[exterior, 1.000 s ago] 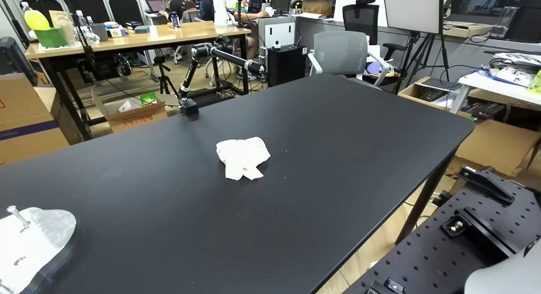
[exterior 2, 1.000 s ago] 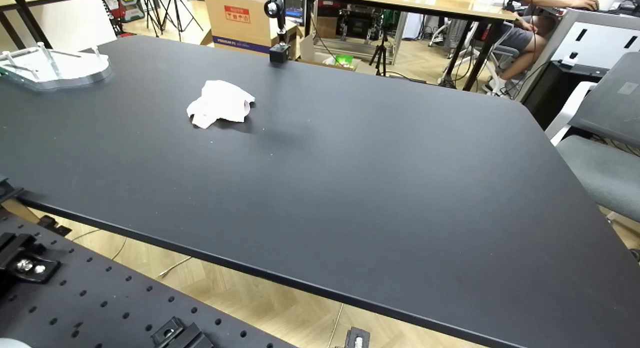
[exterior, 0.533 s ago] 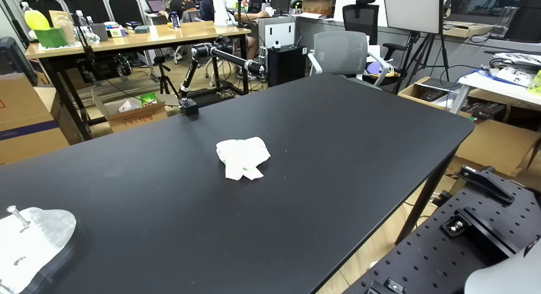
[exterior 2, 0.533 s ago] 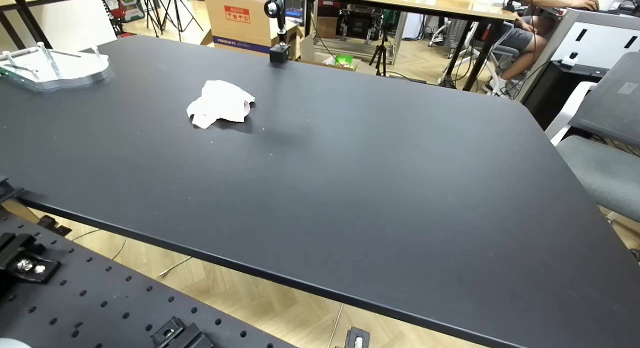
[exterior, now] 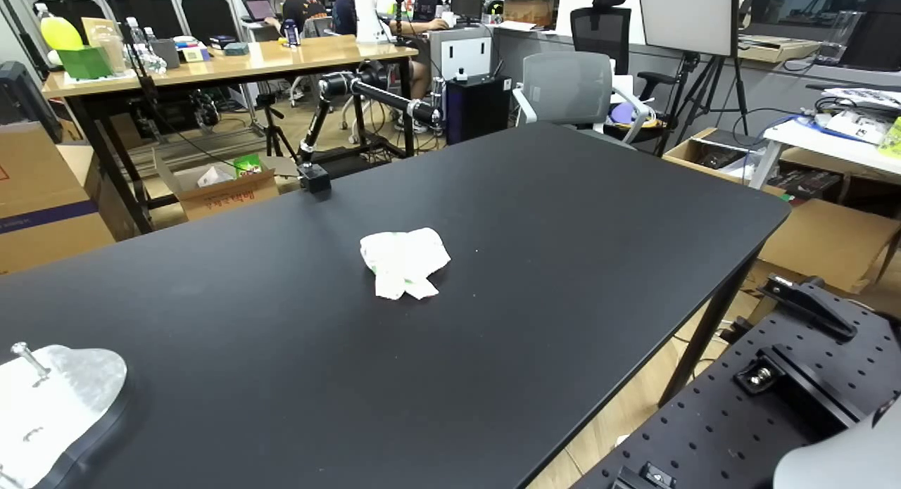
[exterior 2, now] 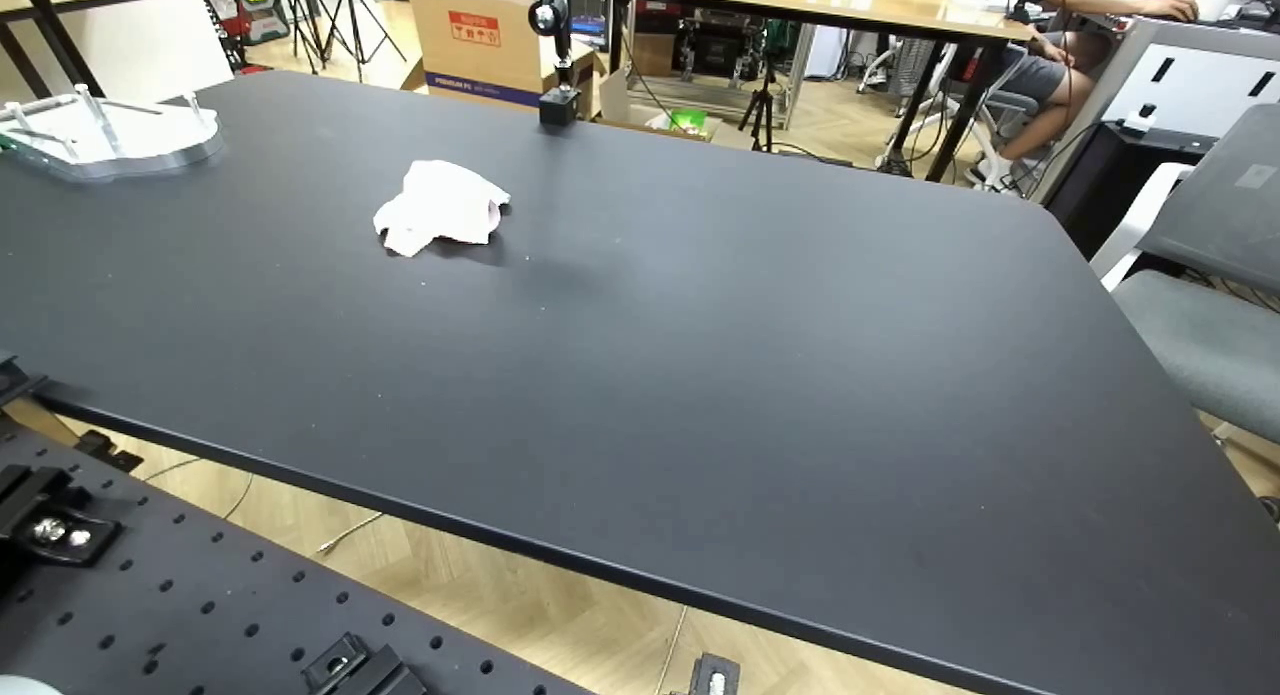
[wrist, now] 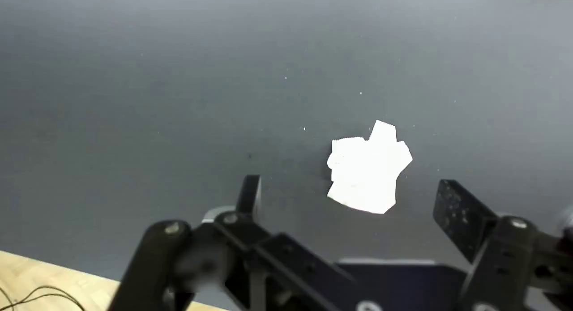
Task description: Hang the white cloth onto the black extended arm-like object
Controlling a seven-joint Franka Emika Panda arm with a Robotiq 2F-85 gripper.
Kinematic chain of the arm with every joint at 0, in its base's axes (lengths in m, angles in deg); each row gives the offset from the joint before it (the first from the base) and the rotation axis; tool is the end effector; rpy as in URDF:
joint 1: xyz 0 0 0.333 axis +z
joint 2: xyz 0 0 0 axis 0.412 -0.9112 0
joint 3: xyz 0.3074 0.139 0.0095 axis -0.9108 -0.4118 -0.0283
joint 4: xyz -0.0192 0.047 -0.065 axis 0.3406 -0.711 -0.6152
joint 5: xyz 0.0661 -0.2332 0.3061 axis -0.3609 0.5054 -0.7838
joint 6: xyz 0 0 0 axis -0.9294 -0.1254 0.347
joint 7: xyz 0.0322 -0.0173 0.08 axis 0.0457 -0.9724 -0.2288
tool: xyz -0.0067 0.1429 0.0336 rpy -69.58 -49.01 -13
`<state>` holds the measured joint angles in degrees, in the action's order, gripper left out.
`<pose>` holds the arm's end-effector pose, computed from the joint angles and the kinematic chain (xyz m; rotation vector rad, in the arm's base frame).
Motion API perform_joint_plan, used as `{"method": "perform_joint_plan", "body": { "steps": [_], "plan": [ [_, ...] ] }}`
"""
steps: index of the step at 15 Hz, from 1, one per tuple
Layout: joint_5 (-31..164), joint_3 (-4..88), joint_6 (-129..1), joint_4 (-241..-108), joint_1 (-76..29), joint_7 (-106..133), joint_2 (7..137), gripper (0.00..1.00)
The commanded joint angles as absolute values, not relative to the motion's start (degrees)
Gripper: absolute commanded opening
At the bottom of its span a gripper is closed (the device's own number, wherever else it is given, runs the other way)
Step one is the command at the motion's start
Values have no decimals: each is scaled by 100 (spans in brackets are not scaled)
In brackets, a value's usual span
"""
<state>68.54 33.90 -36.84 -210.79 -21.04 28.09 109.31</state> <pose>0.4294 0.0481 0.4904 2.9994 0.4847 -0.0164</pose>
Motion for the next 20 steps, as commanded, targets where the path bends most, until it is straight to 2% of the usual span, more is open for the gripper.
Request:
{"method": "perform_joint_plan", "body": {
  "steps": [1,6,13,20],
  "plan": [
    [7055,3232,-4303,-20978,-2004,2554,10304,100],
    [7521,3090,-5231,-20921,-1954,2578,9563,100],
    [7415,3129,-5217,-20977,-1917,2718,9467,100],
    [7519,3064,-5978,-20742,-1861,2320,8575,100]
  ]
}}
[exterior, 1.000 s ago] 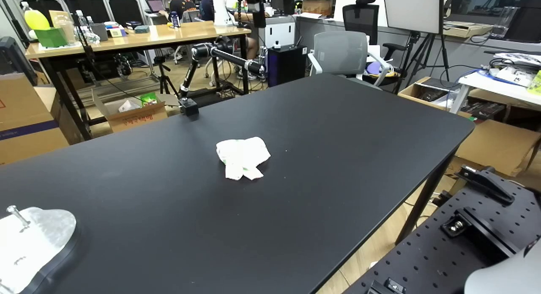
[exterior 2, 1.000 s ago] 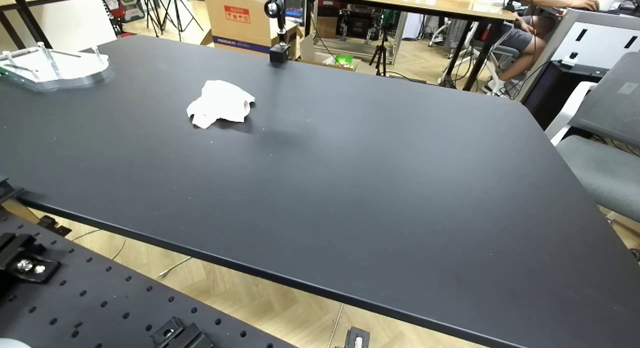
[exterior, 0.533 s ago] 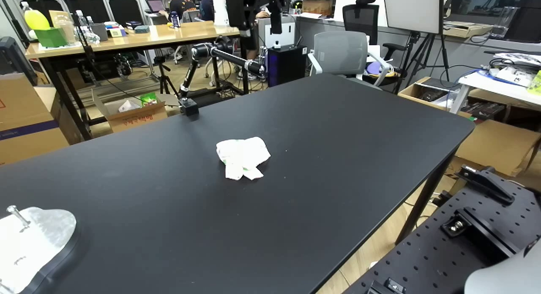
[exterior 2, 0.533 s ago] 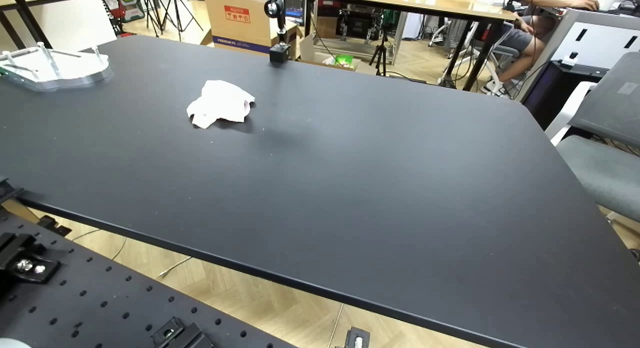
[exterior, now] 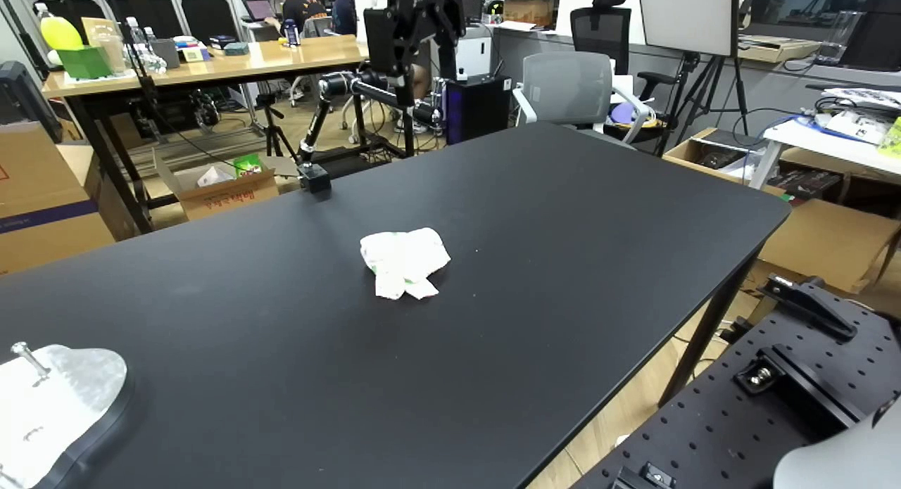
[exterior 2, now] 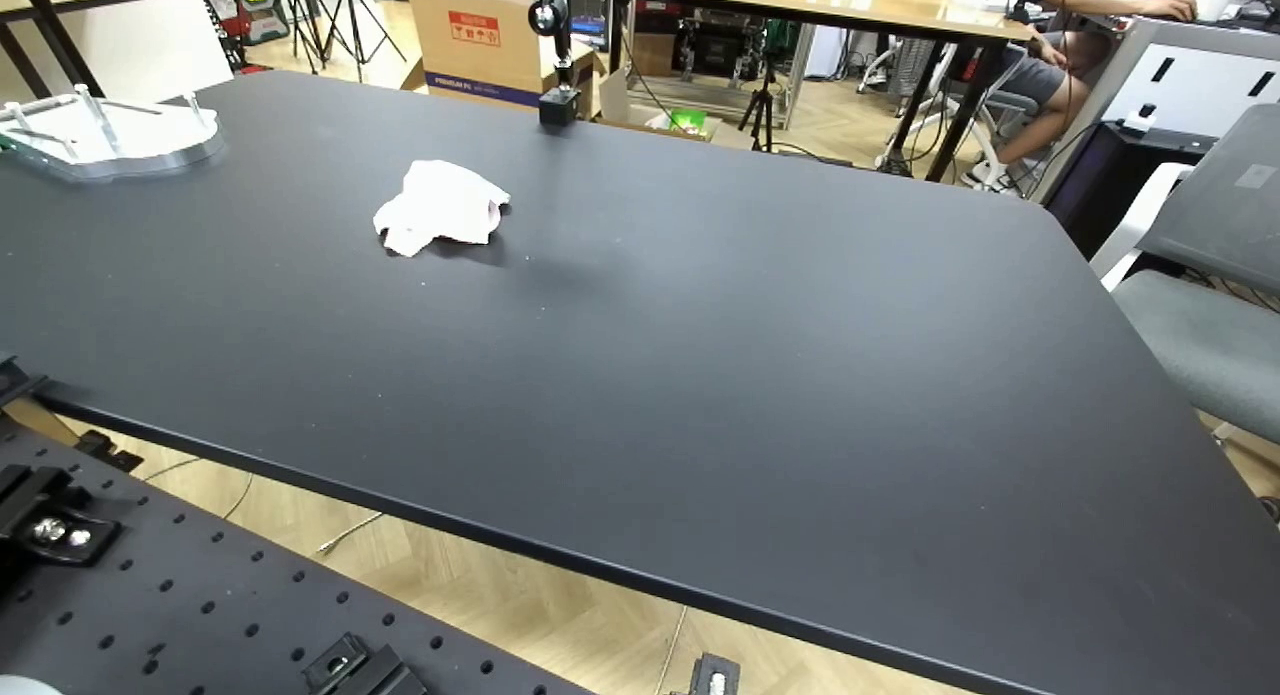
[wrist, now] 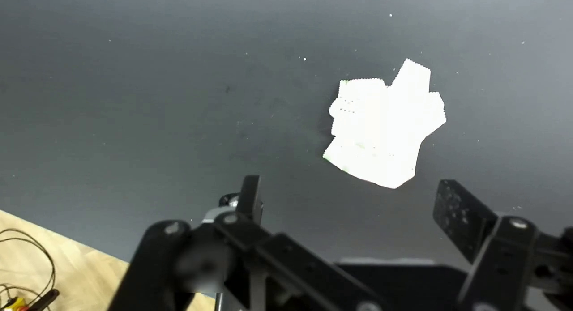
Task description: Hang the white cloth onto the black extended arm-like object
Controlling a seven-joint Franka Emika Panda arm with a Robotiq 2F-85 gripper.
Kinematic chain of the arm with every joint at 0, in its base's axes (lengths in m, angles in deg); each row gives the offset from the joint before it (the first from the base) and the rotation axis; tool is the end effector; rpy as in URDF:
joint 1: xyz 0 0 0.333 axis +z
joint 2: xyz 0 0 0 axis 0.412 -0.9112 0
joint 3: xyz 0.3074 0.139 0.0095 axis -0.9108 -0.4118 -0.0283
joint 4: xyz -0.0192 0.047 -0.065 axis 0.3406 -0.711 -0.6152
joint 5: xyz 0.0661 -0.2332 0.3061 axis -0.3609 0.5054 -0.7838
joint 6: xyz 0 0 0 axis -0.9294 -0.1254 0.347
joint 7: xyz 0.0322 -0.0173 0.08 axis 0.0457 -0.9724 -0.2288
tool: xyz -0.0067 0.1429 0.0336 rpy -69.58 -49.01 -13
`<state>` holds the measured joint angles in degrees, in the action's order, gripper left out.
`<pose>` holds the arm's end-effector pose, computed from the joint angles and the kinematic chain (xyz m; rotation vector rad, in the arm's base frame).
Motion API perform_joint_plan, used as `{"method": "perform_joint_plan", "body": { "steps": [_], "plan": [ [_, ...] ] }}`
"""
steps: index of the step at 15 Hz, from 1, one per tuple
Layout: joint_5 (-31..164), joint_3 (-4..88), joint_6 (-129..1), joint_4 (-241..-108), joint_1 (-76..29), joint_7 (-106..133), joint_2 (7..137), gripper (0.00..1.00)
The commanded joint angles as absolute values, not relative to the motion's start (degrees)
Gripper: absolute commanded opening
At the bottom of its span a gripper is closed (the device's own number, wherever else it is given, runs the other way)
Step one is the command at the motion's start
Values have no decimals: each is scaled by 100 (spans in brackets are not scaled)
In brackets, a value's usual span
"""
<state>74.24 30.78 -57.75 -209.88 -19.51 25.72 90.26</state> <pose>0.5134 0.0983 0.3717 2.9187 0.6685 0.0696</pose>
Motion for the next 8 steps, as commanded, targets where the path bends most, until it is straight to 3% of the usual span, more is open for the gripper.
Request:
{"method": "perform_joint_plan", "body": {
  "steps": [1,8],
  "plan": [
    [7484,3045,-6057,-20709,-1825,2316,8441,100],
    [7263,2917,-6090,-20620,-1562,2151,7851,100]
  ]
}}
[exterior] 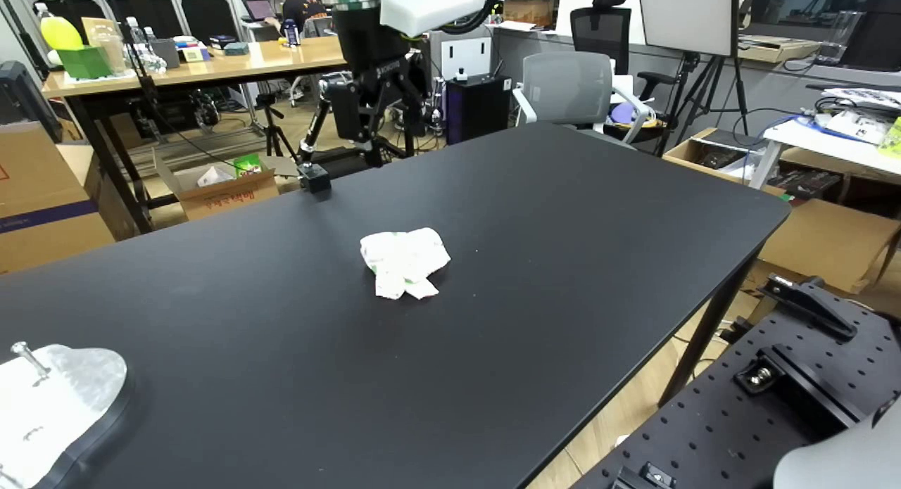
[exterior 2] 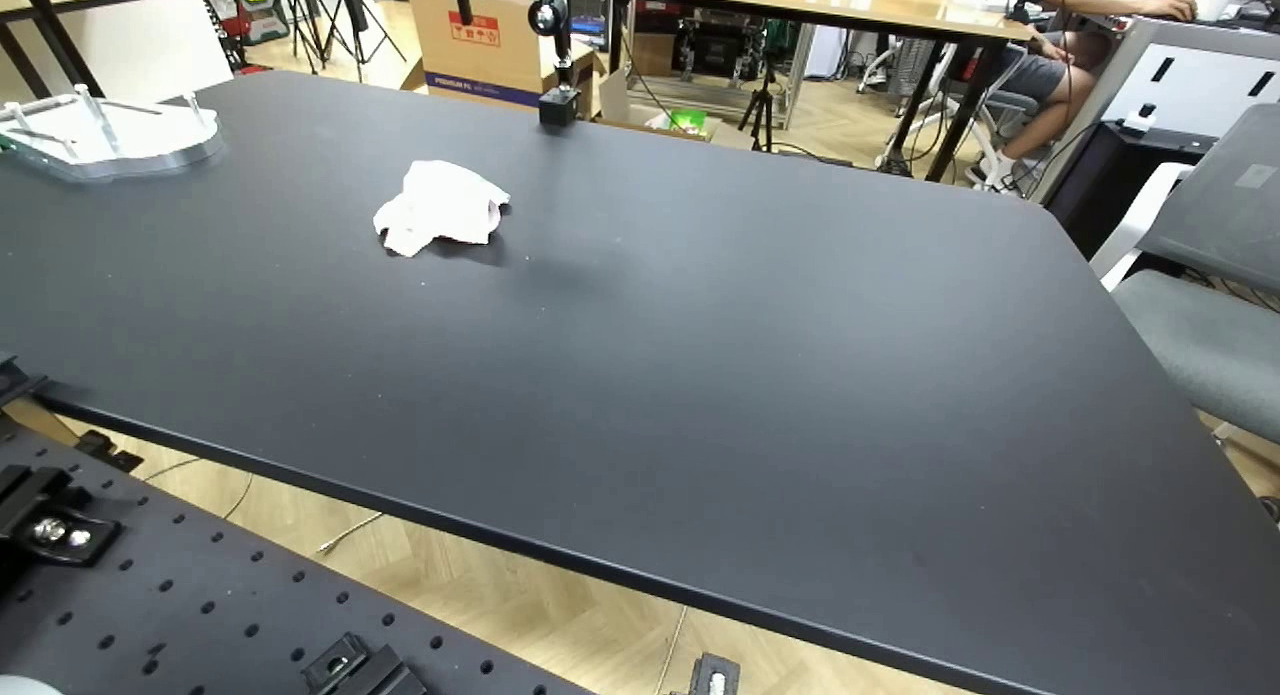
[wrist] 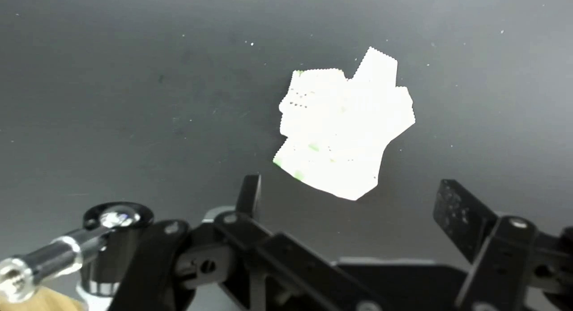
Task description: Hang the white cloth onto the black extended arm-like object
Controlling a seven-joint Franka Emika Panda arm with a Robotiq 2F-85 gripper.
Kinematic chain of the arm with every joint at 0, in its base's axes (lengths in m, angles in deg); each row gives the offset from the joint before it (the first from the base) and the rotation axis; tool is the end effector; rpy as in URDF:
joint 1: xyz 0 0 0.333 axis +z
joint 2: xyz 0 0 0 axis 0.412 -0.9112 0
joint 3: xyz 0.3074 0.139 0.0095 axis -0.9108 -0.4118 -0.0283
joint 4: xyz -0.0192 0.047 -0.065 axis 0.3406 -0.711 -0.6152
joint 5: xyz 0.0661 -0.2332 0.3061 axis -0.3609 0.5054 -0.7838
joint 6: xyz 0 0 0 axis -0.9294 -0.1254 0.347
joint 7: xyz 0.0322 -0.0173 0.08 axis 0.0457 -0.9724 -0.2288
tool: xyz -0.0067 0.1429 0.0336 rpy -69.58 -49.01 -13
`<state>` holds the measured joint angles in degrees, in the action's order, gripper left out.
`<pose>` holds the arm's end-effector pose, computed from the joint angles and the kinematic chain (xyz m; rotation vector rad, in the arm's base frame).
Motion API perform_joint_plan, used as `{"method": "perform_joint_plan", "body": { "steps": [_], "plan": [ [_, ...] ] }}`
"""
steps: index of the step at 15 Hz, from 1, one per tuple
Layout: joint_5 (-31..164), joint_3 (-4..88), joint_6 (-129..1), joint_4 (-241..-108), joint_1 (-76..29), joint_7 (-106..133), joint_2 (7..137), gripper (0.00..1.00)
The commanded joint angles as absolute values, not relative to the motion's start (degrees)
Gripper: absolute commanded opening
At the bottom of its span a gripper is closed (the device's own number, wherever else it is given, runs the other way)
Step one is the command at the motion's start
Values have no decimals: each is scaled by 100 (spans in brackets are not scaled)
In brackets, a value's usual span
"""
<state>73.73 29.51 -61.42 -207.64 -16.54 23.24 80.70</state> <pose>0.5262 0.1444 0.3057 2.9439 0.7312 -0.0142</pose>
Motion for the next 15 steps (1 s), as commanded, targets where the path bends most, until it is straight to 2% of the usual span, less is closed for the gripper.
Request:
{"method": "perform_joint_plan", "body": {
  "steps": [1,7,15],
  "plan": [
    [7236,2917,-6072,-20620,-1548,2132,7825,100],
    [7356,2954,-6098,-20734,-1535,2262,7831,100],
    [7555,2999,-6368,-20564,-1423,2124,7040,100]
  ]
}}
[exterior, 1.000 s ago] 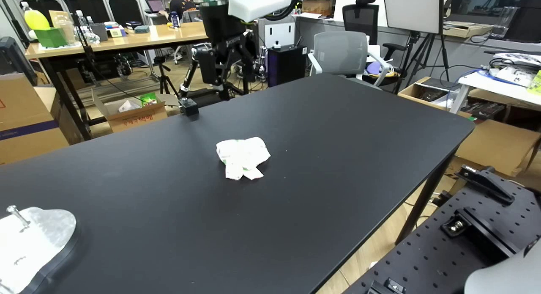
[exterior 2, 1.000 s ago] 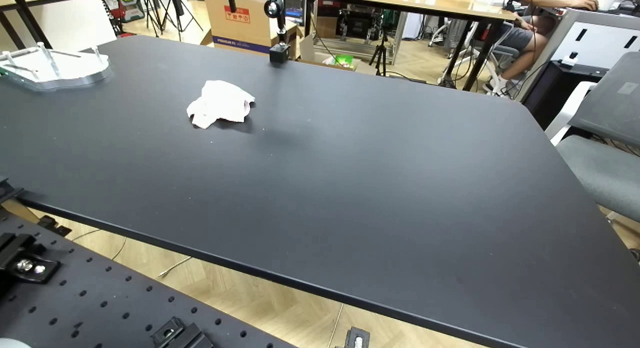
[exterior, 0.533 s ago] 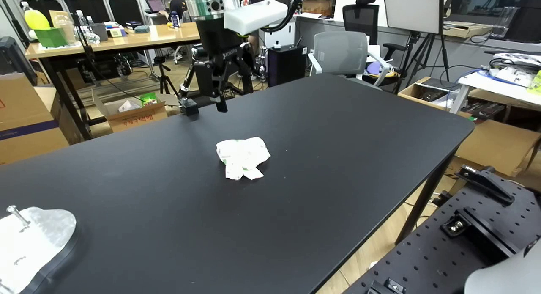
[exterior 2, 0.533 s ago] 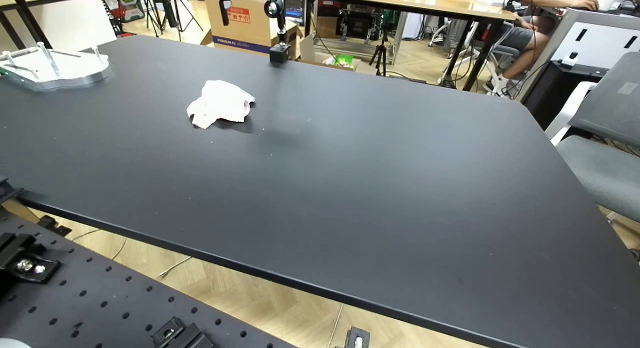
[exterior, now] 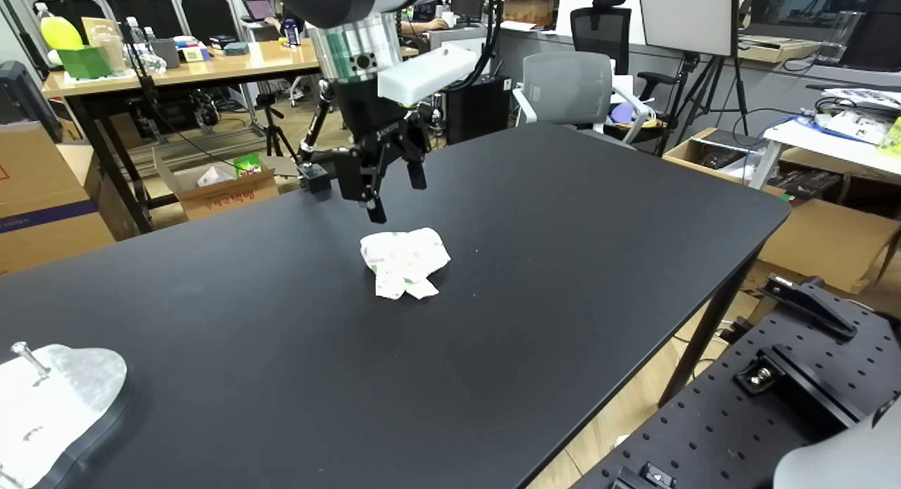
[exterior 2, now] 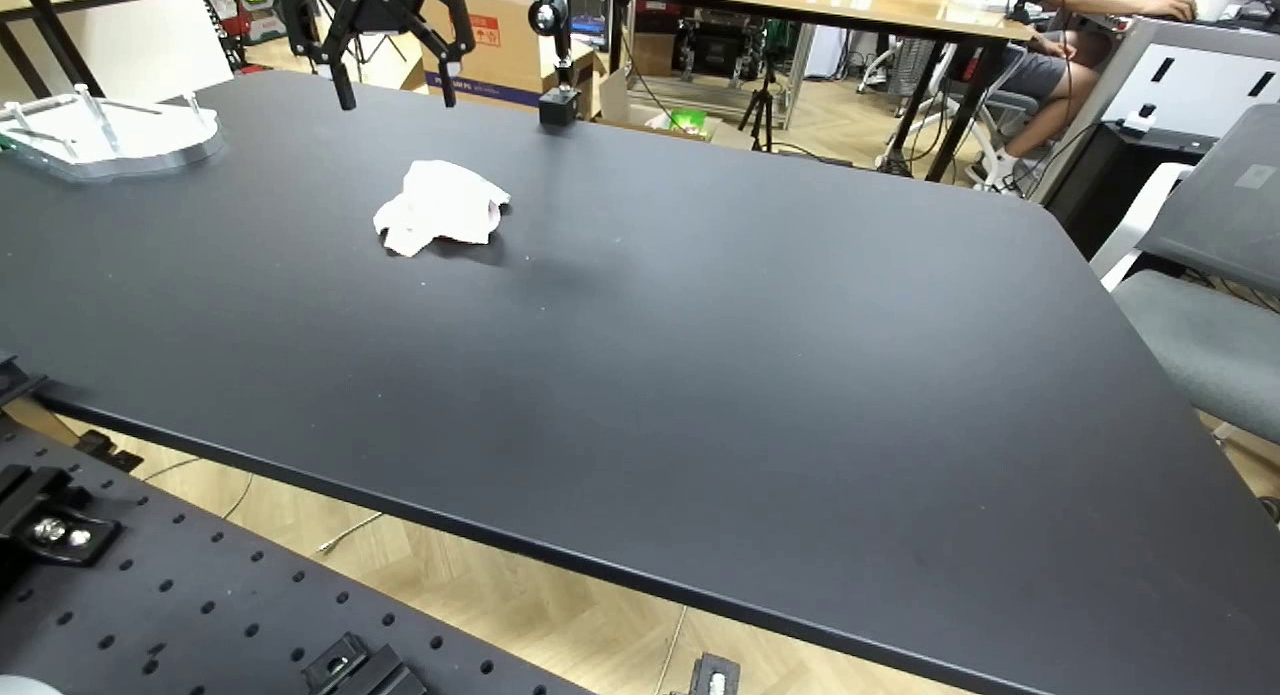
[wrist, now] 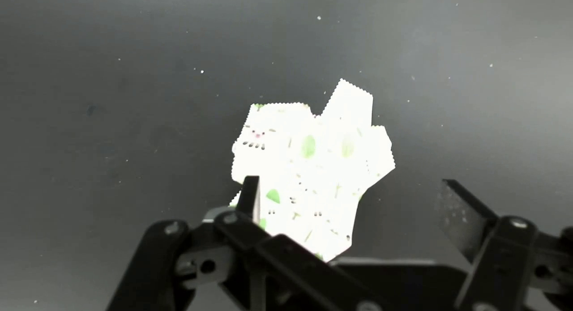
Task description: Hang the white cloth onto the black extended arm-like object
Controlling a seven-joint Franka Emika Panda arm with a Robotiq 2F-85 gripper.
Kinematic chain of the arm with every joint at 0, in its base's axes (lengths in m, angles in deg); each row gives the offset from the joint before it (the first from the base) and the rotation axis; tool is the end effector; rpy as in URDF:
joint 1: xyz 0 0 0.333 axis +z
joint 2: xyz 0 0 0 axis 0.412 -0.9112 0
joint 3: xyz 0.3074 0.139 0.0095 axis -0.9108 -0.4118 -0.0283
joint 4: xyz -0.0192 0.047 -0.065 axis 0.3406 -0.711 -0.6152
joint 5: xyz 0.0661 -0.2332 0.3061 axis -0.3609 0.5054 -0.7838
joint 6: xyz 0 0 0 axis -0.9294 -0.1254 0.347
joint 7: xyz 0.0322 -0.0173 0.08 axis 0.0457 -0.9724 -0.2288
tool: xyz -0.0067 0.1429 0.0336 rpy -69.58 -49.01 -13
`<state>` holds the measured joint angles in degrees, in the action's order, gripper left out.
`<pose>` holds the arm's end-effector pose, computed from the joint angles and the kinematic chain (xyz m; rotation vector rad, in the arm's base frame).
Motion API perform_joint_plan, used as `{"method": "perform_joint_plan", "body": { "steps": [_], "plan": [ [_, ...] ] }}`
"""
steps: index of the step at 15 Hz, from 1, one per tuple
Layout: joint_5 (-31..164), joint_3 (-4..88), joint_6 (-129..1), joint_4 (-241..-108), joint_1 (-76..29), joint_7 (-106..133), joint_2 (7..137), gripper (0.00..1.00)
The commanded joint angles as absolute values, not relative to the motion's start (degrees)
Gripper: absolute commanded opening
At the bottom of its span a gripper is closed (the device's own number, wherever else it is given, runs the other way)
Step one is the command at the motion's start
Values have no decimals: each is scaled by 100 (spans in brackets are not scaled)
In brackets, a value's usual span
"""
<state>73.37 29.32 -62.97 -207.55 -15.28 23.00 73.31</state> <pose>0.5188 0.1587 0.2388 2.9517 0.7713 -0.1656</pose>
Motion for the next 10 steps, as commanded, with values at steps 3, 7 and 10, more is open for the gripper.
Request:
{"method": "perform_joint_plan", "body": {
  "steps": [3,7,10],
  "plan": [
    [7864,3096,-6473,-20468,-1312,1956,6776,100],
    [8246,3259,-6900,-20329,-1133,1546,6462,100],
    [8244,3311,-7188,-20212,-1041,1449,6252,100]
  ]
}}
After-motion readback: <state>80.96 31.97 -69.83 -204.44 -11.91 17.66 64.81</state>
